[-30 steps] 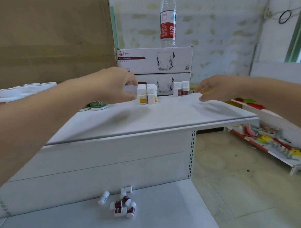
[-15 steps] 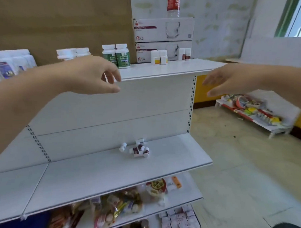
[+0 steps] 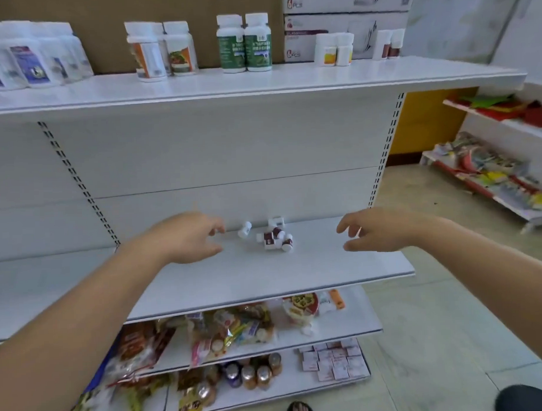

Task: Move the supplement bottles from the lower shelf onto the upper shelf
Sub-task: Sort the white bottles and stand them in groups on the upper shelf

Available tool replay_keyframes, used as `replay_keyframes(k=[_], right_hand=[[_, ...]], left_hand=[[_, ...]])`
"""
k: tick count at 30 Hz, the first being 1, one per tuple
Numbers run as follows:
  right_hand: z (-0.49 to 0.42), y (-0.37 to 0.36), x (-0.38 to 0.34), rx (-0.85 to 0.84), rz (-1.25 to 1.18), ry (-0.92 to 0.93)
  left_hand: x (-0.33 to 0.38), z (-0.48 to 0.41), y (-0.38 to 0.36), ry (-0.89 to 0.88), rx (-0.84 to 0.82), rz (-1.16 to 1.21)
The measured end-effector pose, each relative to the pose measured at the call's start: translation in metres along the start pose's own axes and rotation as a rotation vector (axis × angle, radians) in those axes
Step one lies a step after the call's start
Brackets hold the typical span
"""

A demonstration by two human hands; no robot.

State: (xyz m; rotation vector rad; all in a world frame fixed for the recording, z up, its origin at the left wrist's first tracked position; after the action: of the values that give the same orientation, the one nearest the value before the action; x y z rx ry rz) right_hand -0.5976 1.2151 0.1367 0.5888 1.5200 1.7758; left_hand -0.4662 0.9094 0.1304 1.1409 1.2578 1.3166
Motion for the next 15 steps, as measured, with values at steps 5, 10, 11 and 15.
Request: replay_keyframes(k=[5, 10, 11, 15], right_hand=[[-0.104, -0.062, 0.003, -0.042, -0.179, -0.022], [-0.206, -0.136, 0.006, 0.116, -0.407, -0.190], [-0.223, -0.149, 0.006, 0.146, -0.435, -0.216], [-0.271, -0.184, 0.006, 0.211, -0.475, -0.233]], left_hand=[[-0.027, -0.060, -0.085, 0.175, 0.003, 0.240], [-0.047, -0.136, -0.161, 0.334, 0.087, 0.390], [-0.049, -0.151, -0.174, 0.349, 0.106, 0.400], [-0.059, -0.210, -0.216, 0.414, 0.191, 0.462]])
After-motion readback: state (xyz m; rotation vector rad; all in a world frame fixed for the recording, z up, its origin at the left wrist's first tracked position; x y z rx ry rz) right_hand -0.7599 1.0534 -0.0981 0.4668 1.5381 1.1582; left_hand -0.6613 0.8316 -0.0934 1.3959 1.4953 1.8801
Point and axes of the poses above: each hand's wrist, its own z-axis away from the middle knuckle, its own y-axis out of the back of the hand, x = y × z, the point moved 2 cm from there along -z, towards the middle knuckle, and after that the axes turned 8 degrees about x, right-handed, at the moved point
